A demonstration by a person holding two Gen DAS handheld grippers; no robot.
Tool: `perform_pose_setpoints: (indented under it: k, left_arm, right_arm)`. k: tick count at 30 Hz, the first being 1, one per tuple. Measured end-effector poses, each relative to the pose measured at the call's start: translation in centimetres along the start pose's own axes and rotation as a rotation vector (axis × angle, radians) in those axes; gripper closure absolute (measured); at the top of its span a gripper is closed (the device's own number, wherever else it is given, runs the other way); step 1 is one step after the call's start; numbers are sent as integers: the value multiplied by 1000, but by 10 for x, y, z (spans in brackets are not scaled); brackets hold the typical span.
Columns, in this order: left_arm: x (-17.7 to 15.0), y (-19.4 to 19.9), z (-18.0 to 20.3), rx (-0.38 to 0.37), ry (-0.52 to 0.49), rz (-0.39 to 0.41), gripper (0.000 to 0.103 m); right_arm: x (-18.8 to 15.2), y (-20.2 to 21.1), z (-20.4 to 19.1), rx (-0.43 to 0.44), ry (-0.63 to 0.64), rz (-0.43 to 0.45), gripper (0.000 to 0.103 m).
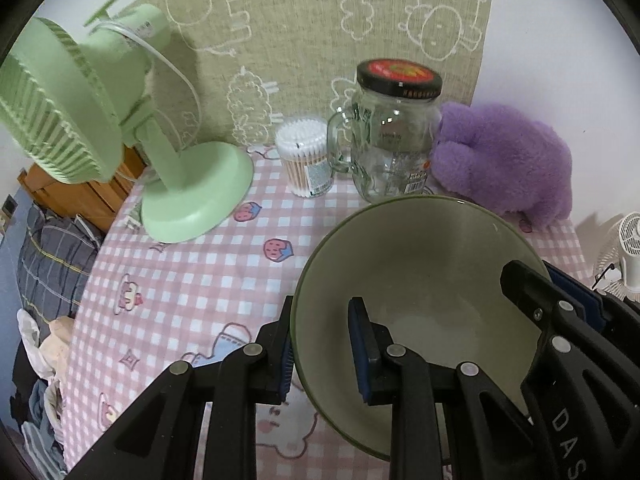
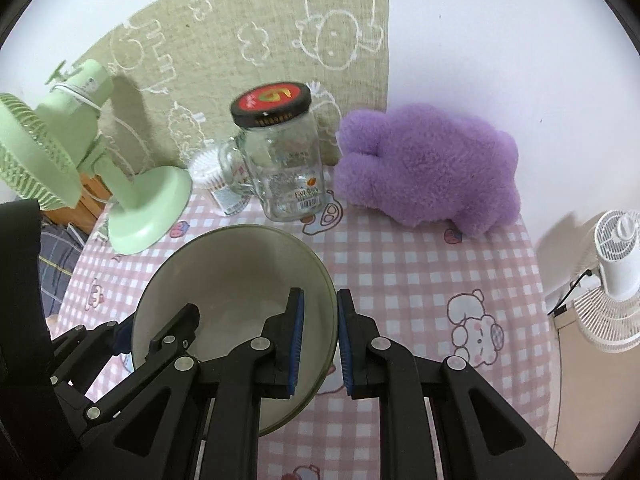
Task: Organize plates and bowls
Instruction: 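Lift and carry the patterned bowl with the right tool toward the plate stack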
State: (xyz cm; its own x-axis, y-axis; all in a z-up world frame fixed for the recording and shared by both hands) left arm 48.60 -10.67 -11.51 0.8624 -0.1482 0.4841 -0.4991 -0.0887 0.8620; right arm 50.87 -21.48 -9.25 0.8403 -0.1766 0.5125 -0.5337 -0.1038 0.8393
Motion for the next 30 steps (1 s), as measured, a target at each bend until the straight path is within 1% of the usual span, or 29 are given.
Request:
perform_pose_setpoints:
  k: [9, 14, 22, 30]
  left_arm:
    - [-3, 48, -3, 17, -2, 50, 80]
    - [-8, 74, -3, 29, -23, 76, 80]
    - [-28, 112, -2, -10, -48, 108, 80]
    - [-56, 147, 2, -44, -104, 135, 80]
  right_arm:
    - [-3, 46, -10, 18, -3, 35, 84]
    - [-9, 73, -14, 19, -1, 52, 84]
    - [-26, 116, -17, -14, -13, 88, 84]
    - [-59, 157, -15, -56, -47, 100, 84]
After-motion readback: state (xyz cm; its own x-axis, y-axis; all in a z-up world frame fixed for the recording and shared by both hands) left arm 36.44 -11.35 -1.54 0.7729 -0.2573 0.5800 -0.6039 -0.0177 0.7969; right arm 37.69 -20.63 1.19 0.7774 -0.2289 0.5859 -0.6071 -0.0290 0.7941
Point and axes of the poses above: each gripper's, at about its wrist camera, not at the fingertips, and y roughly against the way its jaws point, z to its right, x to its top, the point moved 10 cm from there along -y, roughly the way its jaws point, and after that the axes turned 9 degrees about -y, right-handed, at the moved point
